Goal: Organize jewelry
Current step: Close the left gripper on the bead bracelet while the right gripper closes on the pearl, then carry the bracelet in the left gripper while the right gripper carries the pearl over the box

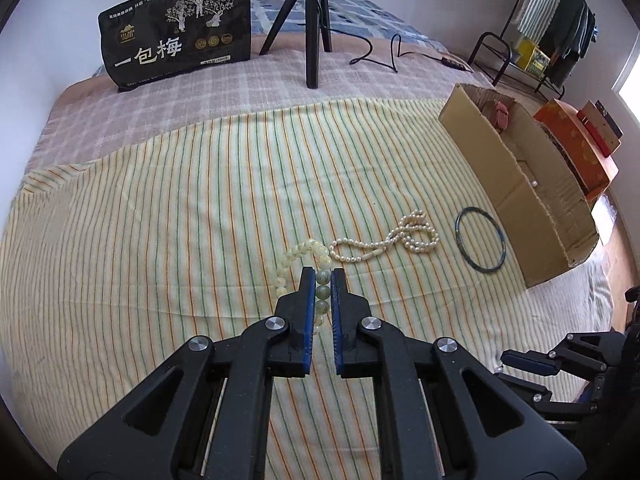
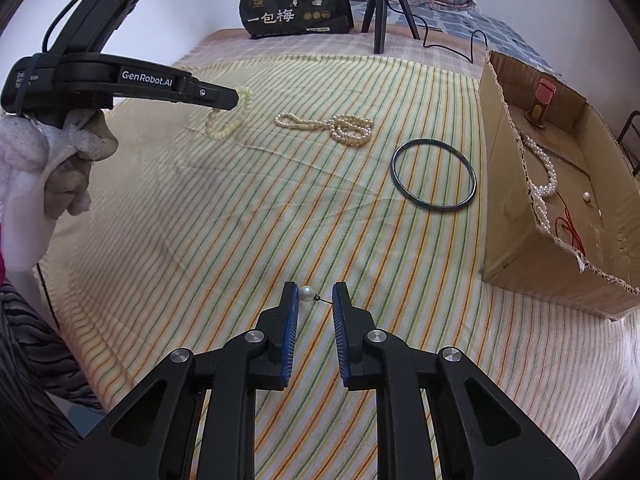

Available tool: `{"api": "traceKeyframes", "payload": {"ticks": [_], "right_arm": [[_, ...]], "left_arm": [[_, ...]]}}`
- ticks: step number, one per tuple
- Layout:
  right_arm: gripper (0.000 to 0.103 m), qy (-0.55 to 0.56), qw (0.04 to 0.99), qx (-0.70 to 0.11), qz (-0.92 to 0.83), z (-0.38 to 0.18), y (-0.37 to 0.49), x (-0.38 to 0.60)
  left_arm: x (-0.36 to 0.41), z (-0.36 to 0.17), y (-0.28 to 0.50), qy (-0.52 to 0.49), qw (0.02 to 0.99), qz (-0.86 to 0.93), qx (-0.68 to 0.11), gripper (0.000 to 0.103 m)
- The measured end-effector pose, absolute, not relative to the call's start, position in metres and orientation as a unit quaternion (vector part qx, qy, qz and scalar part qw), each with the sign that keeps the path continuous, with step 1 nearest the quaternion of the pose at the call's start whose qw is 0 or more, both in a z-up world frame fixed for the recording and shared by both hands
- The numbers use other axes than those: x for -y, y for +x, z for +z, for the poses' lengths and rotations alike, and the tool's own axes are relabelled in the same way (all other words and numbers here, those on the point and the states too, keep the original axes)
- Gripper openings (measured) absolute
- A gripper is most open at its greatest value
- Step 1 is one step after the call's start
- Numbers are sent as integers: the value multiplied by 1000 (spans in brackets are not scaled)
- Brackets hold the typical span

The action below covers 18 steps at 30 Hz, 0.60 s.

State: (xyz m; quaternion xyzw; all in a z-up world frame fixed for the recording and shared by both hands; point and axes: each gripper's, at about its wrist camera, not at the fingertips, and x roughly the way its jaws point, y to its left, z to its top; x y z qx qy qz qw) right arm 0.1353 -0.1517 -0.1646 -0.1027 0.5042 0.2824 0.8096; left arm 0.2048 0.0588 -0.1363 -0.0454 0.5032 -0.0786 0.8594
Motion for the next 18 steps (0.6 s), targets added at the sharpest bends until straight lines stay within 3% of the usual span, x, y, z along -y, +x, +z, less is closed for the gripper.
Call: {"api": "traceKeyframes", "payload": {"ticks": [18], "right_arm": [[15,-86,836,-455,294,-114,132,166]], "left_arm": [[-47,-65,201,-100,890,-114,-429,5]]}}
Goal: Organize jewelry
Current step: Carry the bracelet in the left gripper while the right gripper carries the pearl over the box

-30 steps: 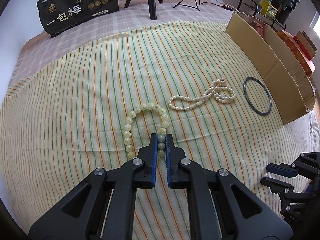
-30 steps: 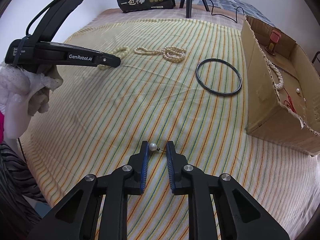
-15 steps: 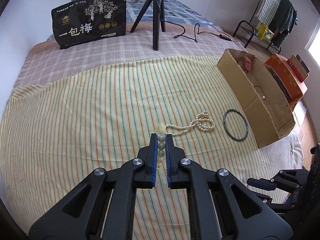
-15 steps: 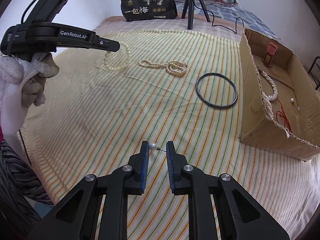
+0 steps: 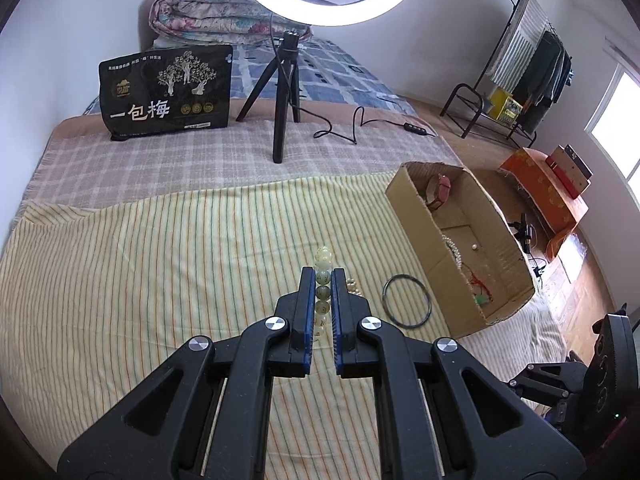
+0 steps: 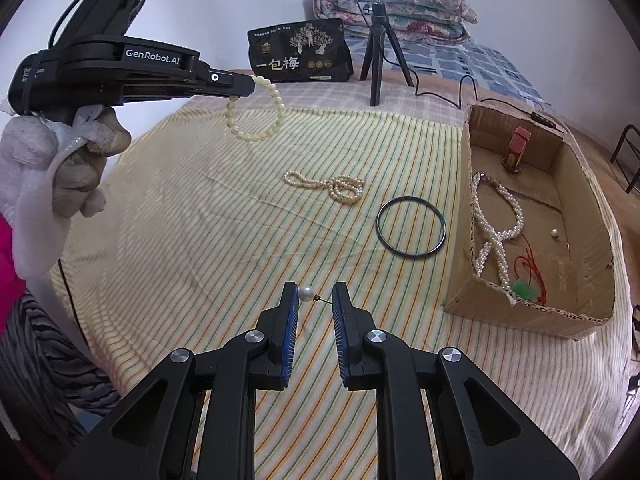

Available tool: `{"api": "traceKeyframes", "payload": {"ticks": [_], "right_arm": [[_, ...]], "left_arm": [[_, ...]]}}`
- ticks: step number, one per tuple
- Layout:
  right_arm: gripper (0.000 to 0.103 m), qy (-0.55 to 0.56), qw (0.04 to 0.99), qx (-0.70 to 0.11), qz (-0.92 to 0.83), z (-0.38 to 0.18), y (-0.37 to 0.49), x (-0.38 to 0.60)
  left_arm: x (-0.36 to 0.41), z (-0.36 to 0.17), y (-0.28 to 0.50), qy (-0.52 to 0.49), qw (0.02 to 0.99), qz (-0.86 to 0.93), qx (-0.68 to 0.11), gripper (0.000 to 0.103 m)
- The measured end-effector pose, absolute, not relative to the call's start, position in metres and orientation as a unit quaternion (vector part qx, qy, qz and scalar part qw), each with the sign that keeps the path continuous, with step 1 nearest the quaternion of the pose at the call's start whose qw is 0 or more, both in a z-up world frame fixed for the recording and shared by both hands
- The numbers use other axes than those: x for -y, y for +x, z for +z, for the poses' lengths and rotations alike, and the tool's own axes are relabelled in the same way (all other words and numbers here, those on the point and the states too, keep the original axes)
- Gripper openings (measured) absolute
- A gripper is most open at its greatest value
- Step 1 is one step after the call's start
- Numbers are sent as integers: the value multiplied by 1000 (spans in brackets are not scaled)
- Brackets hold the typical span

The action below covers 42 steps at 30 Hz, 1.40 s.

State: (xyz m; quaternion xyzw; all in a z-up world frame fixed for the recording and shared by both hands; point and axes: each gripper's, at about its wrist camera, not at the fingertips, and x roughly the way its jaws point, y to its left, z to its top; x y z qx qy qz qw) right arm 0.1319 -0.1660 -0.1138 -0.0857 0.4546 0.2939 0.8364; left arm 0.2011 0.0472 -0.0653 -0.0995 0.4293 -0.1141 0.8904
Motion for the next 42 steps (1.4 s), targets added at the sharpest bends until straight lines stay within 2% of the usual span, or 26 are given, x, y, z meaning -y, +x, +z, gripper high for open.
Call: {"api": "traceKeyframes", "payload": {"ticks": [23,42], "right_arm": [[15,-40,885,-414,209,-65,185,253],[15,-15,888,-423,180,-68,265,298]], "left_arm": [[45,-41,214,-105,884,-202,-409,5],[134,-47,210,-85,859,-279,-421,5]]}}
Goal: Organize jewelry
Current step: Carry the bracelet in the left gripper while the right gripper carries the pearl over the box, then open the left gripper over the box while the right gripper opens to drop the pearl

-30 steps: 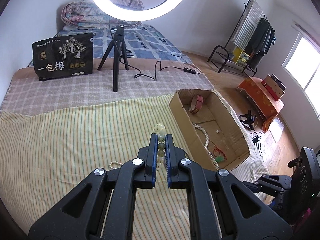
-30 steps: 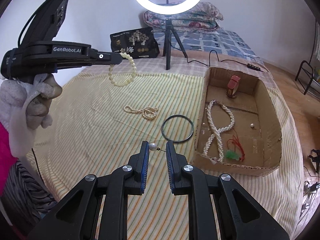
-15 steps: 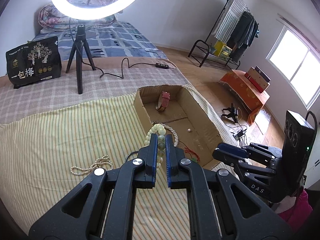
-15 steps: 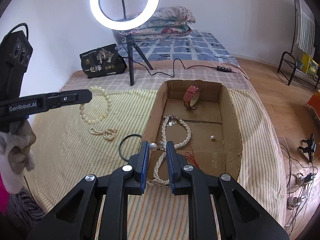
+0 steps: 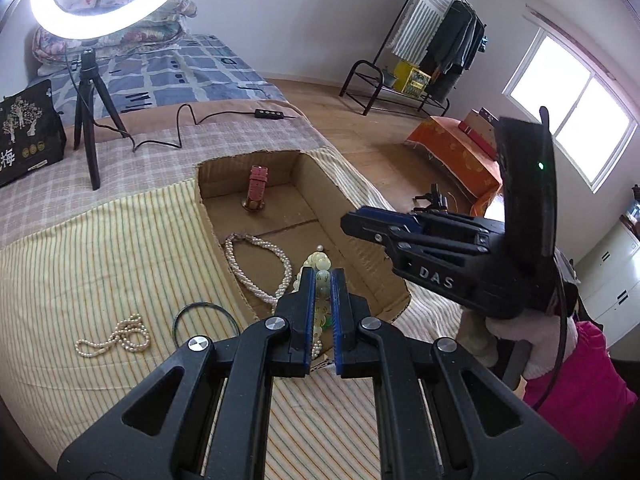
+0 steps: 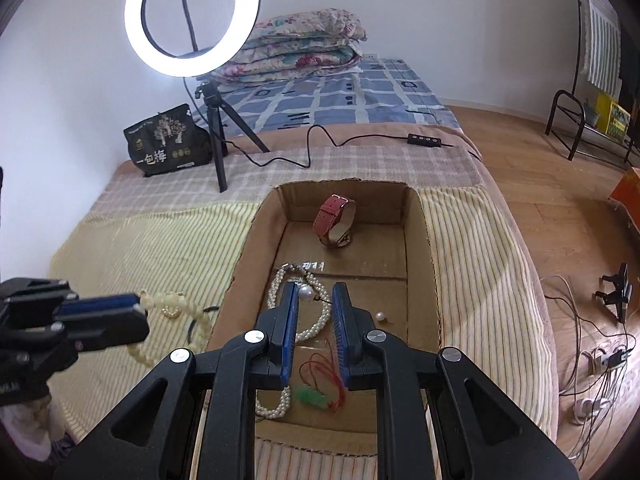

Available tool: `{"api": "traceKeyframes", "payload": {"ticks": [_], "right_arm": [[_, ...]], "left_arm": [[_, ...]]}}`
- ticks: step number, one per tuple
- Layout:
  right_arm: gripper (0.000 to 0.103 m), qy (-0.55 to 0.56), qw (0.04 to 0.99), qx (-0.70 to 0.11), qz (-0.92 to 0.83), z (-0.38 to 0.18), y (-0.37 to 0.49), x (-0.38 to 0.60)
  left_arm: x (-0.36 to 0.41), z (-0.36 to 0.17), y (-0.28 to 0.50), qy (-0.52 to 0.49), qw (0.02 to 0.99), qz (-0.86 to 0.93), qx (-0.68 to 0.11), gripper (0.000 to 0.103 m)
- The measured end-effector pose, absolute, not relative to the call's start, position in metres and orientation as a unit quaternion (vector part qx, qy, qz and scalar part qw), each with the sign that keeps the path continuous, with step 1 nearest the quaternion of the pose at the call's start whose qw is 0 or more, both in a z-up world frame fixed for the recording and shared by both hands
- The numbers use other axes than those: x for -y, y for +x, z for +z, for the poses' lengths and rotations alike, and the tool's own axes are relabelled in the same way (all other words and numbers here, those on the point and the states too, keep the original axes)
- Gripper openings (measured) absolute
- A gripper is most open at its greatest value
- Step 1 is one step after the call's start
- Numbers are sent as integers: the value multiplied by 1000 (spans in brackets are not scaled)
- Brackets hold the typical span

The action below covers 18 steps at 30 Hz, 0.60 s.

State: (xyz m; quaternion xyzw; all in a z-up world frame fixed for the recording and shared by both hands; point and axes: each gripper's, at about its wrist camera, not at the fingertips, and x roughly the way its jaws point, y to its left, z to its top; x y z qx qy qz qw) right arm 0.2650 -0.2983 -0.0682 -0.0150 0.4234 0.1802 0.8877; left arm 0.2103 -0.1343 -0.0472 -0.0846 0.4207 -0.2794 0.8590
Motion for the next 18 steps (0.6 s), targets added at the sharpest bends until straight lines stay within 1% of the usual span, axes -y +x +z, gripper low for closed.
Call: {"api": "traceKeyframes", "payload": {"ticks": [8,18], "right_arm": [[15,-10,885,-434,169,-82,296,304],[15,-10,880,-447,162,-97,313,308]], "left_arm": [[155,-61,214,-72,849,-290,-435,5],[176,-73,217,-49,846,-291,-443,5]]}}
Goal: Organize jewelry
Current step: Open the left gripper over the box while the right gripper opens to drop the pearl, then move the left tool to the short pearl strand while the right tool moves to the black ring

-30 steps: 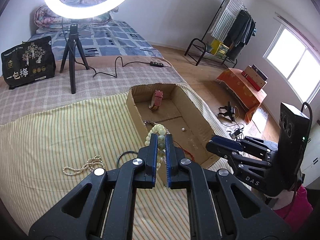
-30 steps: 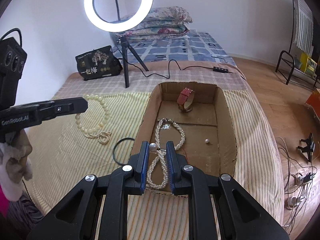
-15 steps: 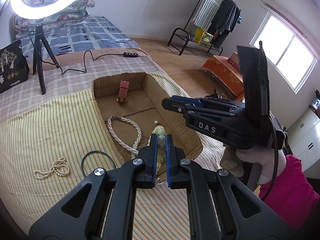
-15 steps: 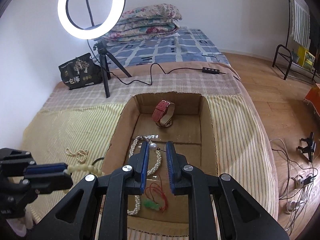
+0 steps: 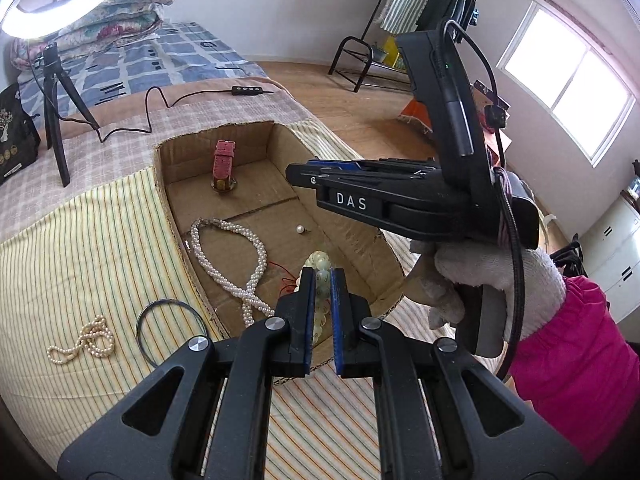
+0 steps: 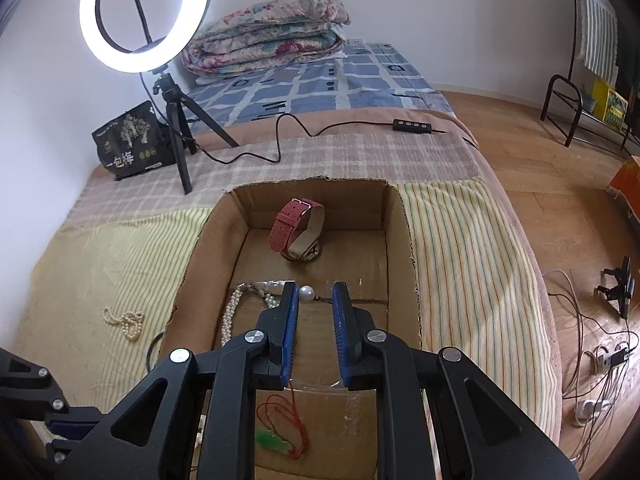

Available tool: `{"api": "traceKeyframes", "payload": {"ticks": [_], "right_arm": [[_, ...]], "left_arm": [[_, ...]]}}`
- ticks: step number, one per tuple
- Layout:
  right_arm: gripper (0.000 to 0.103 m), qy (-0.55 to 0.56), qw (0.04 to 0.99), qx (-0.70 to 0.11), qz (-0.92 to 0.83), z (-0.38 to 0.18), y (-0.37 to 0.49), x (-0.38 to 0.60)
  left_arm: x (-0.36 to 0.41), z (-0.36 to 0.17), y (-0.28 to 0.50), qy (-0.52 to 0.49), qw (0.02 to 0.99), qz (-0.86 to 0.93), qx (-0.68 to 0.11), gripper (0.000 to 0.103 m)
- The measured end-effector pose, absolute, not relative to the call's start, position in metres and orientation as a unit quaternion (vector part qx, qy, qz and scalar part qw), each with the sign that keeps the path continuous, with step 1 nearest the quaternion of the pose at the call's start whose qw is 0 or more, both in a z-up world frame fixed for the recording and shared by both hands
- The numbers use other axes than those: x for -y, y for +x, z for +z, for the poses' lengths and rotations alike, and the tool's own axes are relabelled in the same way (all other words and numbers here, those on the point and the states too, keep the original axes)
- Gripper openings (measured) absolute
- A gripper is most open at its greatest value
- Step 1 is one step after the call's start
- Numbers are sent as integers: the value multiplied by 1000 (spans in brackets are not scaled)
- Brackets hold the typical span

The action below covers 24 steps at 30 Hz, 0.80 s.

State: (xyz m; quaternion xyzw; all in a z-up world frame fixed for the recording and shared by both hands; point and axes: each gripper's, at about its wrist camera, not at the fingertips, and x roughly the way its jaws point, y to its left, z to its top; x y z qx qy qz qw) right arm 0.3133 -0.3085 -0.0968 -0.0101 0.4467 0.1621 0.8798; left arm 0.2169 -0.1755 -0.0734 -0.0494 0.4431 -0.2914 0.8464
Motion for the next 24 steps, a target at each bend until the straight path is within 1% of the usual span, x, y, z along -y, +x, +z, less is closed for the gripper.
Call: {"api": "traceKeyframes", "payload": {"ticks": [11,14,15,16,17,18,19,20,21,22,24], "right_arm": [[17,-9,880,-448,159,-99,317,310],[32,-13,880,-448,158,-99,316,309],[40,-14,880,-448,157,-99,316,309],[46,-14,881,-447,155,-99,315,309],[48,-15,882,-446,153,-98,315,309],[51,-17,882,-445,151,-98,314,308],[55,-20,883,-445,148,-97,314,308],[57,-24,884,-443,145,-97,314,307],[62,-27,886,-441,141,-96,314,307],[64,-29,887,-439,139,-95,313,307],[65,-31,888,-437,137,-93,312,306]], "left_arm": [[180,-75,217,-34,850,-288,-440,5],[180,-74,215,-32,851,-288,-437,5],[180,-73,215,-29,853,-286,-436,5],[180,-73,215,-26,855,-283,-434,5],[179,-73,215,-24,855,-282,-435,6],[179,-73,216,-24,855,-281,-435,7],[179,-73,216,-23,855,-280,-436,18],[178,-73,216,-23,856,-279,-435,33],[177,-73,215,-25,857,-277,-434,38],[176,-72,215,-25,858,-276,-432,40],[175,-71,214,-23,858,-275,-432,40]]}}
